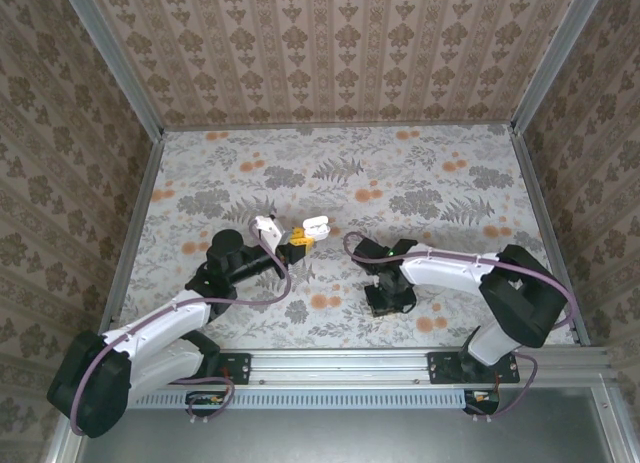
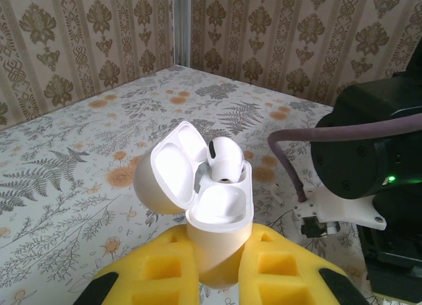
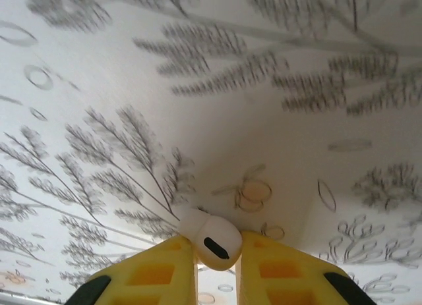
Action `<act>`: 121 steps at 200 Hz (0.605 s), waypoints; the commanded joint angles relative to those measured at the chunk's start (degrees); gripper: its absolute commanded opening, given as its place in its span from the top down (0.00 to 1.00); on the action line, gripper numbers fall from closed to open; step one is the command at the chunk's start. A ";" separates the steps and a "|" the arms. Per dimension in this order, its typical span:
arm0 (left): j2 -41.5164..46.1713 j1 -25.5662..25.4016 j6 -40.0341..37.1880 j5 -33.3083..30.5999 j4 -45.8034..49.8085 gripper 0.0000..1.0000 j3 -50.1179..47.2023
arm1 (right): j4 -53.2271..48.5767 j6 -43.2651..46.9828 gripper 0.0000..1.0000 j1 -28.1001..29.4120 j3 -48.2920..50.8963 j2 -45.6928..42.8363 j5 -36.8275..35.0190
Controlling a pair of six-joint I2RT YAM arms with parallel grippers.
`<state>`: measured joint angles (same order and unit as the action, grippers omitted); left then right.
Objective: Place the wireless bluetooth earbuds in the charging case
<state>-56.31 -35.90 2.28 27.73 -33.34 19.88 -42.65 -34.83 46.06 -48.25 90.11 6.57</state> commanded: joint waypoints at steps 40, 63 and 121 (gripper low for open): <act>-0.11 0.22 -0.62 -1.48 -0.85 1.00 -0.34 | 3.29 6.87 0.85 -1.27 -6.86 1.38 -9.78; -0.27 0.22 -0.59 -2.05 -0.97 1.00 -0.22 | 4.75 7.28 0.85 -1.26 -5.87 -2.52 -11.63; -4.30 0.19 0.01 -1.89 -2.69 1.00 1.03 | 7.11 12.22 0.83 -3.07 -2.17 -6.52 -10.30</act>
<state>-59.31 -35.90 2.28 25.85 -33.21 19.88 -35.42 -26.46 44.29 -51.70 82.76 -2.85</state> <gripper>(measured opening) 0.129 0.168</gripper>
